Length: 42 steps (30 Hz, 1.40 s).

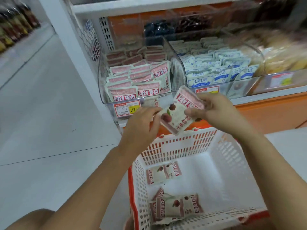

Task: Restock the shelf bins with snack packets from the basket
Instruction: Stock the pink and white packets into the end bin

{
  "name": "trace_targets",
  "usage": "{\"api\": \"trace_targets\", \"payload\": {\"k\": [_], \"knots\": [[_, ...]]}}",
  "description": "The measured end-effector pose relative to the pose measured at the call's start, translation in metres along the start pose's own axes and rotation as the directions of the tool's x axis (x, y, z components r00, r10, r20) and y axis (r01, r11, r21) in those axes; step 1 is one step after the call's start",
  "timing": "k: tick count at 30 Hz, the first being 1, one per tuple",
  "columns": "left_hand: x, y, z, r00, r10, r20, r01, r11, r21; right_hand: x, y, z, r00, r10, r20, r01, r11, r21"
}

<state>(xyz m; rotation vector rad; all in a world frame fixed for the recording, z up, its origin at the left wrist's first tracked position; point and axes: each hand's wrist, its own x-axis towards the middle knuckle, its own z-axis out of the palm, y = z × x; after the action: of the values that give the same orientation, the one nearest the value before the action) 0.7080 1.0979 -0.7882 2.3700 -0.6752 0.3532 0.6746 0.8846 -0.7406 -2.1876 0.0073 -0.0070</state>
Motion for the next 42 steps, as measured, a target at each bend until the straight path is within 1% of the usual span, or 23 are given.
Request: {"api": "trace_targets", "payload": {"k": [2,3,5,6,8,11,14,17,19,22,26,27,28,30,31,32,33,34,35,37,39,41,42], "knots": [[0.006,0.005,-0.014,0.996,0.0,-0.092,0.0,1.0,0.004,0.006,-0.027,-0.016,0.992,-0.075,-0.101,0.066,0.994,-0.09],[0.009,0.007,-0.019,0.994,-0.02,-0.11,0.022,1.0,0.018,0.011,-0.041,-0.023,0.982,-0.11,-0.153,0.081,0.979,-0.185],[0.01,0.004,-0.023,0.99,-0.091,-0.103,0.098,0.993,0.064,0.029,-0.068,-0.032,0.95,-0.196,-0.242,0.083,0.908,-0.411],[0.009,0.002,-0.023,0.988,-0.124,-0.095,0.132,0.987,0.087,0.041,-0.079,-0.033,0.937,-0.235,-0.26,0.074,0.858,-0.509],[0.008,-0.005,-0.022,0.983,-0.166,-0.076,0.174,0.978,0.118,0.071,-0.095,-0.028,0.929,-0.279,-0.245,0.054,0.755,-0.654],[0.007,-0.014,-0.021,0.983,-0.181,-0.042,0.186,0.969,0.16,0.11,-0.108,-0.009,0.952,-0.256,-0.169,0.025,0.614,-0.789],[0.008,-0.017,-0.021,0.987,-0.157,-0.039,0.162,0.973,0.165,0.141,-0.107,0.007,0.987,-0.151,-0.059,0.025,0.502,-0.865],[0.009,-0.02,-0.022,0.989,-0.145,-0.035,0.149,0.975,0.162,0.159,-0.092,0.018,0.997,-0.063,0.051,0.073,0.409,-0.909],[0.01,-0.023,-0.021,0.99,-0.133,-0.039,0.137,0.979,0.152,0.164,-0.081,0.025,0.994,-0.064,0.089,0.106,0.381,-0.919],[0.01,-0.025,-0.019,0.993,-0.105,-0.058,0.113,0.983,0.145,0.169,-0.071,0.032,0.991,-0.087,0.107,0.131,0.358,-0.924],[0.01,-0.027,-0.015,0.993,-0.078,-0.086,0.09,0.986,0.142,0.171,-0.064,0.029,0.974,-0.182,0.138,0.18,0.244,-0.953],[0.01,-0.028,-0.015,0.992,-0.076,-0.097,0.089,0.988,0.128,0.169,-0.063,0.027,0.969,-0.209,0.134,0.183,0.234,-0.955],[0.009,-0.028,-0.014,0.99,-0.074,-0.116,0.086,0.991,0.102,0.166,-0.062,0.027,0.965,-0.228,0.126,0.187,0.267,-0.945],[0.005,-0.027,-0.012,0.985,-0.039,-0.168,0.046,0.998,0.037,0.155,-0.059,0.028,0.956,-0.28,0.082,0.205,0.445,-0.871],[0.002,-0.026,-0.01,0.983,-0.008,-0.185,0.011,1.0,0.016,0.146,-0.056,0.029,0.938,-0.345,0.034,0.225,0.53,-0.817],[-0.002,-0.025,-0.007,0.983,0.031,-0.183,-0.031,1.0,0.007,0.135,-0.052,0.03,0.905,-0.425,-0.026,0.254,0.589,-0.767],[-0.007,-0.024,-0.002,0.985,0.071,-0.16,-0.071,0.997,0.005,0.122,-0.046,0.031,0.87,-0.487,-0.073,0.293,0.632,-0.718],[-0.012,-0.023,0.003,0.989,0.1,-0.109,-0.1,0.995,0.004,0.107,-0.038,0.032,0.854,-0.514,-0.081,0.338,0.667,-0.664],[-0.018,-0.023,0.01,0.993,0.11,-0.038,-0.11,0.994,0.003,0.092,-0.028,0.034,0.859,-0.509,-0.055,0.375,0.699,-0.609],[-0.03,-0.028,0.026,0.99,0.086,0.116,-0.088,0.996,0.012,0.063,0.0,0.041,0.897,-0.44,0.046,0.388,0.733,-0.558],[-0.044,-0.041,0.042,0.967,0.014,0.255,-0.029,0.998,0.056,0.041,0.039,0.051,0.94,-0.318,0.125,0.329,0.748,-0.576],[-0.059,-0.062,0.056,0.92,-0.114,0.375,0.068,0.989,0.135,0.024,0.083,0.066,0.979,-0.142,0.145,0.199,0.813,-0.547],[-0.067,-0.073,0.061,0.896,-0.171,0.41,0.105,0.979,0.177,0.017,0.106,0.076,0.988,-0.027,0.155,0.103,0.857,-0.505]]}}
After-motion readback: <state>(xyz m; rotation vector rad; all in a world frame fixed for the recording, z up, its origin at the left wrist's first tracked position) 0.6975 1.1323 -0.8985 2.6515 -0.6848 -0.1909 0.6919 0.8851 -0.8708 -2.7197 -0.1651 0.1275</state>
